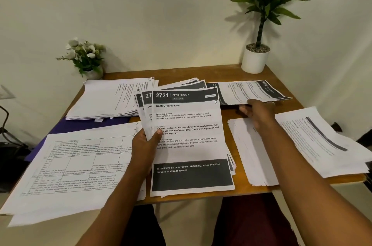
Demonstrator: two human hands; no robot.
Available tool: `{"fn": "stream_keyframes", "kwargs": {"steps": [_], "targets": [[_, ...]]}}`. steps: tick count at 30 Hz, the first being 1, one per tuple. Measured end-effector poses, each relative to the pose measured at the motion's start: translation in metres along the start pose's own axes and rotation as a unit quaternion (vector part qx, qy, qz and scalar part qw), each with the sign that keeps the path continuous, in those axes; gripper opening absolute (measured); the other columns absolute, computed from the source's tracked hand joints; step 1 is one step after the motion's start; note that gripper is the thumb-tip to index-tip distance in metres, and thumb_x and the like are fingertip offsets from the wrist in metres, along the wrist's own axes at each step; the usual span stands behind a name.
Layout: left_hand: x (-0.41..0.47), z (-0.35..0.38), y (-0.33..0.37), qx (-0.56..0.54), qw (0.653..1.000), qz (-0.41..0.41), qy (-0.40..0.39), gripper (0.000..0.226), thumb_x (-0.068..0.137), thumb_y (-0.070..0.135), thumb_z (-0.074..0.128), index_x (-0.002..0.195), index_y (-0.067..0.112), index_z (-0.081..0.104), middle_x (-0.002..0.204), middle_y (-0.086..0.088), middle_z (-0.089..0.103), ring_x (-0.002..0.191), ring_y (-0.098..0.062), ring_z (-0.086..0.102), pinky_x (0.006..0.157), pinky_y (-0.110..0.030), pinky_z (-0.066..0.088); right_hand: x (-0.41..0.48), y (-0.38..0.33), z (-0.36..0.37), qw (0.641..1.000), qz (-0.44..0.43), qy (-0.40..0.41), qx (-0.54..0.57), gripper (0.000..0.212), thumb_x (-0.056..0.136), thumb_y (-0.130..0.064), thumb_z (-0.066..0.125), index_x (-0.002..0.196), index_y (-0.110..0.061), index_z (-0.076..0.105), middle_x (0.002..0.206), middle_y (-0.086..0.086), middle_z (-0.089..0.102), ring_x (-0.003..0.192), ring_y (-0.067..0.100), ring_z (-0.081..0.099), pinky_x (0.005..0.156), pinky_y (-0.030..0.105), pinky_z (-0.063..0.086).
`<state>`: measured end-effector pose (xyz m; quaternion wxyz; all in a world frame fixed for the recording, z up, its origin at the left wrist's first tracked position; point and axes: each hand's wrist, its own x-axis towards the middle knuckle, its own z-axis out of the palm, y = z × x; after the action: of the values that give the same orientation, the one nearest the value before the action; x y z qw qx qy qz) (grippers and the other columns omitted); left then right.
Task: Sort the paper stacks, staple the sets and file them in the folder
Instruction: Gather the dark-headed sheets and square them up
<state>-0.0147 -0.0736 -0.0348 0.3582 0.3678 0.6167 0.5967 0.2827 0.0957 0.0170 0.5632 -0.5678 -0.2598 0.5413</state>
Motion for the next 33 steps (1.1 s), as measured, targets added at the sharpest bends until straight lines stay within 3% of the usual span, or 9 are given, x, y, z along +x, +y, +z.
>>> {"fn": "stream_keyframes", "kwargs": {"steps": [5, 9, 11, 15, 20, 23, 26, 29, 33], "targets": [[0.000, 0.001, 0.000, -0.009, 1.000, -0.005, 0.005, 0.016, 0.098, 0.026, 0.065, 0.113, 0.027, 0.065, 0.108, 0.010, 0.075, 0.095, -0.014, 0.075, 0.074, -0.028, 0.062, -0.031, 0.013, 0.005, 0.987, -0.104, 0.095, -0.072, 0.063, 0.091, -0.023, 0.074, 0.144, -0.025, 0.041, 0.128, -0.003, 0.061, 0.107, 0.014, 0.065, 0.079, 0.025, 0.060], [-0.001, 0.000, 0.002, -0.013, 1.000, -0.007, 0.003, 0.016, 0.097, 0.026, 0.065, 0.114, 0.028, 0.064, 0.109, 0.010, 0.075, 0.095, -0.013, 0.075, 0.075, -0.029, 0.063, -0.071, 0.024, 0.020, 0.975, -0.103, -0.100, -0.169, 0.044, 0.089, -0.045, 0.074, 0.127, -0.027, 0.061, 0.116, -0.013, 0.068, 0.100, 0.009, 0.067, 0.081, 0.028, 0.058], [-0.001, 0.000, 0.003, -0.016, 1.000, -0.011, 0.001, 0.016, 0.097, 0.026, 0.065, 0.113, 0.029, 0.065, 0.107, 0.011, 0.076, 0.096, -0.013, 0.075, 0.076, -0.030, 0.063, -0.080, 0.030, 0.023, 0.959, -0.122, -0.166, -0.193, 0.037, 0.087, -0.036, 0.079, 0.118, -0.022, 0.066, 0.107, -0.011, 0.074, 0.091, 0.007, 0.073, 0.070, 0.021, 0.058], [-0.002, 0.000, 0.004, -0.026, 1.000, -0.014, 0.005, 0.017, 0.096, 0.024, 0.066, 0.113, 0.027, 0.065, 0.107, 0.010, 0.077, 0.096, -0.016, 0.075, 0.076, -0.032, 0.063, -0.086, 0.039, 0.025, 0.949, -0.182, -0.162, -0.201, 0.026, 0.086, -0.027, 0.081, 0.109, -0.020, 0.069, 0.101, -0.015, 0.074, 0.088, 0.000, 0.072, 0.064, 0.013, 0.055], [-0.002, 0.001, 0.003, -0.023, 0.999, -0.018, 0.014, 0.024, 0.096, 0.025, 0.067, 0.119, 0.021, 0.064, 0.114, 0.002, 0.075, 0.096, -0.018, 0.075, 0.081, -0.039, 0.063, -0.089, 0.037, 0.021, 0.935, -0.149, -0.231, -0.225, 0.033, 0.086, -0.033, 0.080, 0.114, -0.020, 0.069, 0.109, -0.013, 0.075, 0.092, 0.006, 0.074, 0.069, 0.021, 0.059], [-0.002, 0.001, 0.003, -0.023, 1.000, -0.008, 0.014, 0.025, 0.098, 0.024, 0.065, 0.122, 0.018, 0.064, 0.112, 0.004, 0.075, 0.096, -0.016, 0.075, 0.078, -0.034, 0.063, -0.087, 0.029, 0.015, 0.880, -0.107, -0.312, -0.343, 0.032, 0.086, -0.038, 0.079, 0.115, -0.033, 0.065, 0.108, -0.024, 0.069, 0.093, 0.006, 0.071, 0.073, 0.025, 0.056], [-0.001, 0.001, 0.002, -0.021, 1.000, -0.006, 0.021, 0.023, 0.101, 0.026, 0.060, 0.122, 0.018, 0.065, 0.110, 0.004, 0.076, 0.096, -0.015, 0.075, 0.072, -0.027, 0.062, -0.077, 0.027, 0.009, 0.845, -0.079, -0.345, -0.400, 0.035, 0.088, -0.036, 0.077, 0.121, -0.032, 0.067, 0.120, -0.020, 0.070, 0.102, 0.009, 0.070, 0.085, 0.035, 0.058], [-0.001, 0.001, 0.001, -0.017, 1.000, -0.009, 0.020, 0.026, 0.103, 0.026, 0.056, 0.125, 0.015, 0.064, 0.113, 0.004, 0.076, 0.098, -0.014, 0.075, 0.075, -0.030, 0.063, -0.070, 0.019, 0.006, 0.877, -0.074, -0.320, -0.351, 0.029, 0.091, -0.031, 0.076, 0.119, -0.030, 0.068, 0.118, -0.013, 0.073, 0.100, 0.012, 0.073, 0.085, 0.038, 0.061], [0.001, 0.000, 0.000, -0.022, 0.999, -0.007, 0.024, 0.027, 0.102, 0.024, 0.058, 0.125, 0.012, 0.065, 0.112, 0.002, 0.076, 0.099, -0.019, 0.075, 0.074, -0.029, 0.062, -0.046, 0.014, 0.001, 0.957, -0.052, -0.201, -0.201, 0.017, 0.092, -0.019, 0.075, 0.108, -0.024, 0.071, 0.108, -0.005, 0.077, 0.094, 0.017, 0.076, 0.086, 0.037, 0.061]]}}
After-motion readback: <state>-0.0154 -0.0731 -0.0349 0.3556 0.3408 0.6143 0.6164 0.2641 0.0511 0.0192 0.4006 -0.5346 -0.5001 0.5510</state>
